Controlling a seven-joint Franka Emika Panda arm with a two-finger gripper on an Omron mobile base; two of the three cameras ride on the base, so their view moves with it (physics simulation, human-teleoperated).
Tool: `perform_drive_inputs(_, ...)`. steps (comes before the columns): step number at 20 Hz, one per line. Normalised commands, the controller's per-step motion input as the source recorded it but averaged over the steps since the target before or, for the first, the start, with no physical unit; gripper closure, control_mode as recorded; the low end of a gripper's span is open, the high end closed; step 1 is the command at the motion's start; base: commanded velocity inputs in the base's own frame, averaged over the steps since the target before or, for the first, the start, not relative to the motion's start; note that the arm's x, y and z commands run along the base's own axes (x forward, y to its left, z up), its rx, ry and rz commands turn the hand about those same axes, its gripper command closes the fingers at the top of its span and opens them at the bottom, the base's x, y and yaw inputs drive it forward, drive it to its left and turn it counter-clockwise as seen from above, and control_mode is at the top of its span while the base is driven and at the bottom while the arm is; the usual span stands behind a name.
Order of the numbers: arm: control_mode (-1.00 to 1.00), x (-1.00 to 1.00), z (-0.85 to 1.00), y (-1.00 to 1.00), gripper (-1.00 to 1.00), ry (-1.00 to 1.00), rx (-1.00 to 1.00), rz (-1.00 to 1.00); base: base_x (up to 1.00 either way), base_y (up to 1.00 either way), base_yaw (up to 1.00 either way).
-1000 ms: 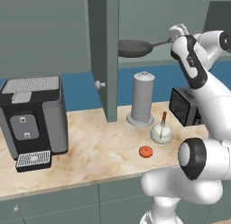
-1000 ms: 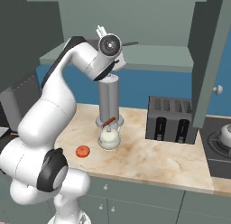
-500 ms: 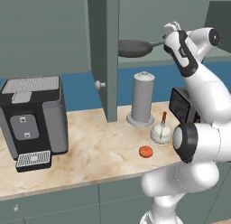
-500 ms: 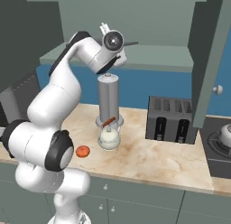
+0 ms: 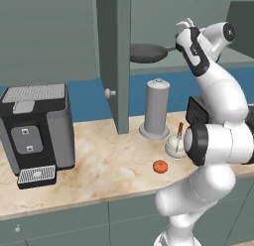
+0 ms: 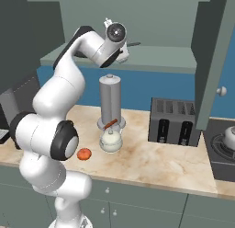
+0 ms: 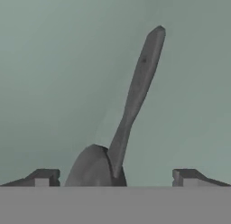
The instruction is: Pick the pan from the cabinet and place it on the stove. Then turn on the stove burner for the pan.
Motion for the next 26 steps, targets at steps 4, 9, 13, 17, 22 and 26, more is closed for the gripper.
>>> perform_drive_inputs(4, -1.00, 0.33, -0.10, 0.00, -1.00, 0.04, 0.00, 0.00, 0.00, 0.00, 0.00)
perform_drive_inputs(9, -1.00, 0.28, -0.23, 0.00, -1.00, 0.01, 0.01, 0.00, 0.00, 0.00, 0.00)
perform_drive_inputs(13, -1.00, 0.29, -0.30, 0.00, -1.00, 0.00, 0.01, 0.00, 0.00, 0.00, 0.00)
perform_drive_inputs(17, -1.00, 0.36, -0.48, 0.00, -1.00, 0.00, 0.00, 0.00, 0.00, 0.00, 0.00)
perform_drive_inputs(22, -1.00, 0.40, -0.51, 0.00, -1.00, 0.00, 0.00, -0.01, 0.00, 0.00, 0.00)
perform_drive_inputs(26, -1.00, 0.40, -0.54, 0.01, -1.00, -0.03, 0.00, -0.02, 0.00, 0.00, 0.00)
